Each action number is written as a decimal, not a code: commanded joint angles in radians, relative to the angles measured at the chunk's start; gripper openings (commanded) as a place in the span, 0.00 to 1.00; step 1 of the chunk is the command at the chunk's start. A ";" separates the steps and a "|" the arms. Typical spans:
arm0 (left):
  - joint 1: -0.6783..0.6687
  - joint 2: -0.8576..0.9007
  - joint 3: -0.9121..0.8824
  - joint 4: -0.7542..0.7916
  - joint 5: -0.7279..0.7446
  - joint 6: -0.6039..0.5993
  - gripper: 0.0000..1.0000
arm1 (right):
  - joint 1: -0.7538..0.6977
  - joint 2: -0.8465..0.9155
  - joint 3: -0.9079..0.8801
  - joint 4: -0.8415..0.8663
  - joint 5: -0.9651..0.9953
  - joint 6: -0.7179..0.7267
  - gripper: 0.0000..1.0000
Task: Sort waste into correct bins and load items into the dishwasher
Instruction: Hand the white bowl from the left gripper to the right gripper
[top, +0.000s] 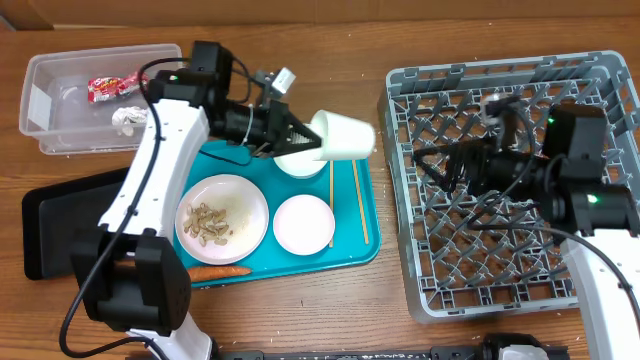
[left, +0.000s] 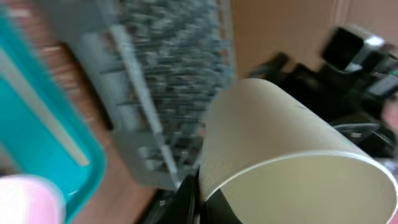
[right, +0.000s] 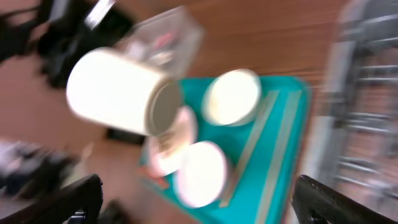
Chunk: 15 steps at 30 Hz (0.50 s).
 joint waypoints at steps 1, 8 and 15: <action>-0.069 -0.021 0.017 0.029 0.179 0.026 0.04 | 0.046 0.036 0.026 0.005 -0.179 -0.057 1.00; -0.155 -0.021 0.017 0.079 0.165 -0.013 0.04 | 0.127 0.049 0.026 0.060 -0.229 -0.064 1.00; -0.172 -0.020 0.017 0.081 0.165 -0.027 0.04 | 0.130 0.049 0.026 0.116 -0.257 -0.063 0.93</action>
